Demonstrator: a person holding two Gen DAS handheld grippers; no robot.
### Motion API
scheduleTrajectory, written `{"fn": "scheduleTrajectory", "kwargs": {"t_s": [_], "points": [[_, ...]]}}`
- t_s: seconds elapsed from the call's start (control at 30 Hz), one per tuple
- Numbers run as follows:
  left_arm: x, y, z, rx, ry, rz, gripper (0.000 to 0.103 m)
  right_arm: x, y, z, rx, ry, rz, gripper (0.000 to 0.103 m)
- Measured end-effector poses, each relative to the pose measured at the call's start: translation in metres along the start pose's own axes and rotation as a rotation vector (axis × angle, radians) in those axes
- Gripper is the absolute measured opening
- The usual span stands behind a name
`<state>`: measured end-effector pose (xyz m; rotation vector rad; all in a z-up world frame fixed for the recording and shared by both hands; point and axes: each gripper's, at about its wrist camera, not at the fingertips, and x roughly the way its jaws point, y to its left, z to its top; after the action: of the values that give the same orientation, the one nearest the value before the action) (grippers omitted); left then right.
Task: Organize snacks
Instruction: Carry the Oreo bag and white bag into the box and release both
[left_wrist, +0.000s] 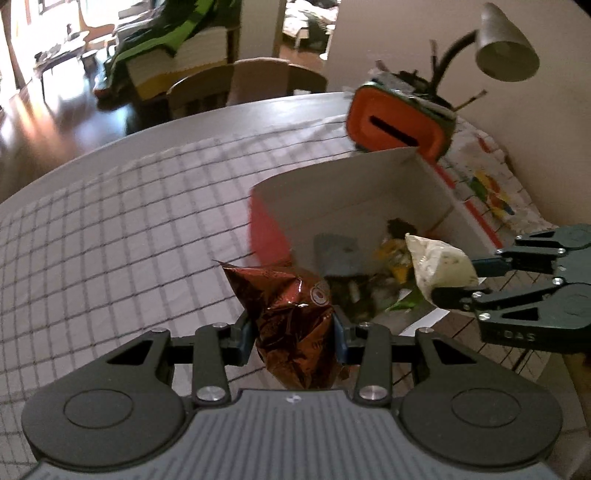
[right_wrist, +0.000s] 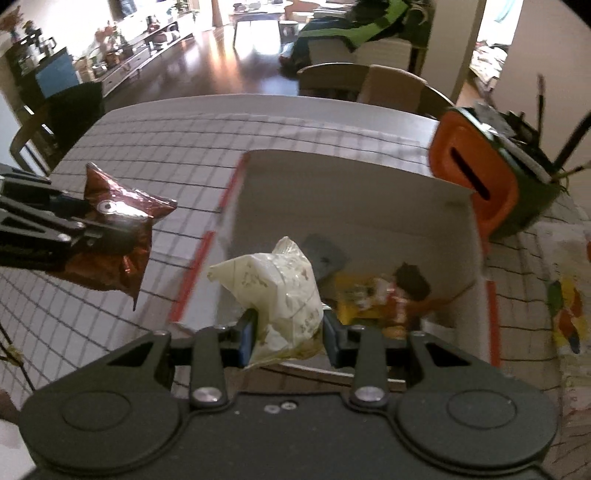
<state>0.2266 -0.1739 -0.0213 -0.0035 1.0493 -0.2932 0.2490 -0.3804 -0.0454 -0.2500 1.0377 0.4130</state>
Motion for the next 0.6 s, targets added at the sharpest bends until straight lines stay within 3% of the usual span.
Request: {"fn": "scheduleTrajectory", "kwargs": {"t_s": [0.4, 0.6], "points": [[0.06, -0.059, 0.036, 0.036, 0.073, -0.069, 0.04, 0.027, -0.072, 0.001, 0.054, 0.033, -0.098, 0.036], [0.089, -0.08, 0.042, 0.051, 0.104, -0.042, 0.04, 0.043, -0.081, -0.001, 0.054, 0.053, -0.095, 0.036]]}}
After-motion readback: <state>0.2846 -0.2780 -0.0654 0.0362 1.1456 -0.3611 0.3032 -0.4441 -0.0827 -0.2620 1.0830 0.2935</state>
